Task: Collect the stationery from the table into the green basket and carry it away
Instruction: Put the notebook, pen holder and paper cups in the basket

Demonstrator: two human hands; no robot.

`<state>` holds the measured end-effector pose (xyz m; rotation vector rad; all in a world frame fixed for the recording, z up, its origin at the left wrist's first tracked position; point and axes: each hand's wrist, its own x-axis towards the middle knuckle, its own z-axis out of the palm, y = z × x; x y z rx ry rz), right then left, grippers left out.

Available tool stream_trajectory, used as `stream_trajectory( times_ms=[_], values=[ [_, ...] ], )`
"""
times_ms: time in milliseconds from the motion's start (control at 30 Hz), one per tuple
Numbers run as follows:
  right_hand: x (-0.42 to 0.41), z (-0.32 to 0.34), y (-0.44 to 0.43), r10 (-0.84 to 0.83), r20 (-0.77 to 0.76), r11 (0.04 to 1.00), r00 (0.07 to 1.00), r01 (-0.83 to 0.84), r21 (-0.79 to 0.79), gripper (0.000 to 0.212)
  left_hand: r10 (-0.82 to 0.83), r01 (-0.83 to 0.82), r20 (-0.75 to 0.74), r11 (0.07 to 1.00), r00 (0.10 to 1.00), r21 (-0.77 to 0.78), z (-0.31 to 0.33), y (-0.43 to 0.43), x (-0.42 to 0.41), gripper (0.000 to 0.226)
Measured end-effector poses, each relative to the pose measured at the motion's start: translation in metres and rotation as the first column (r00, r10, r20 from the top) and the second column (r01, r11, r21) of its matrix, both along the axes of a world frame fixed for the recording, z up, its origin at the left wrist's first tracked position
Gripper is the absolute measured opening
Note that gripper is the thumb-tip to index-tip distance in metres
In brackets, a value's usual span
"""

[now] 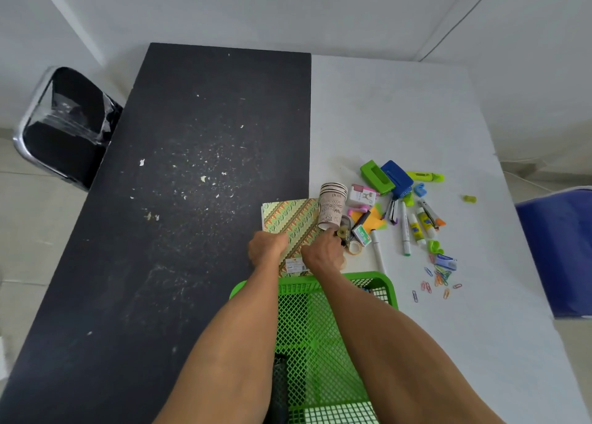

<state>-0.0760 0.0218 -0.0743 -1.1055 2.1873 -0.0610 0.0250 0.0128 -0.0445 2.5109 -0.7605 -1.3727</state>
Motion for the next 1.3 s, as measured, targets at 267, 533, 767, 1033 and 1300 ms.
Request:
stream_trajectory(
  times_ms=[267,533,767,1033,1300],
  values=[
    [-0.007,0.0,-0.005,-0.086,0.071,0.996,0.994,0.085,0.012,0.026,0.096,-0.096,-0.048,0.995,0.994,-0.013,-0.002,0.0,0.007,0.02],
    [-0.002,0.009,-0.008,-0.19,0.273,0.98,0.943,0.201,-0.014,0.028,0.173,-0.181,-0.101,0.981,0.98,-0.071,0.016,0.004,0.009,0.067],
    [0.003,0.023,-0.005,-0.191,0.498,0.973,0.846,0.23,-0.019,0.049,0.223,-0.24,-0.126,0.961,0.967,-0.137,0.03,0.01,0.02,0.067],
    [0.001,0.064,0.018,-0.167,0.672,0.945,0.722,0.311,-0.099,0.05,0.279,-0.313,-0.176,0.925,0.944,-0.216,0.065,0.037,0.014,0.07],
    [-0.023,0.098,0.053,-0.127,0.751,0.913,0.648,0.373,-0.168,0.046,0.273,-0.318,-0.177,0.891,0.946,-0.323,0.111,0.073,-0.013,0.072]
  ],
)
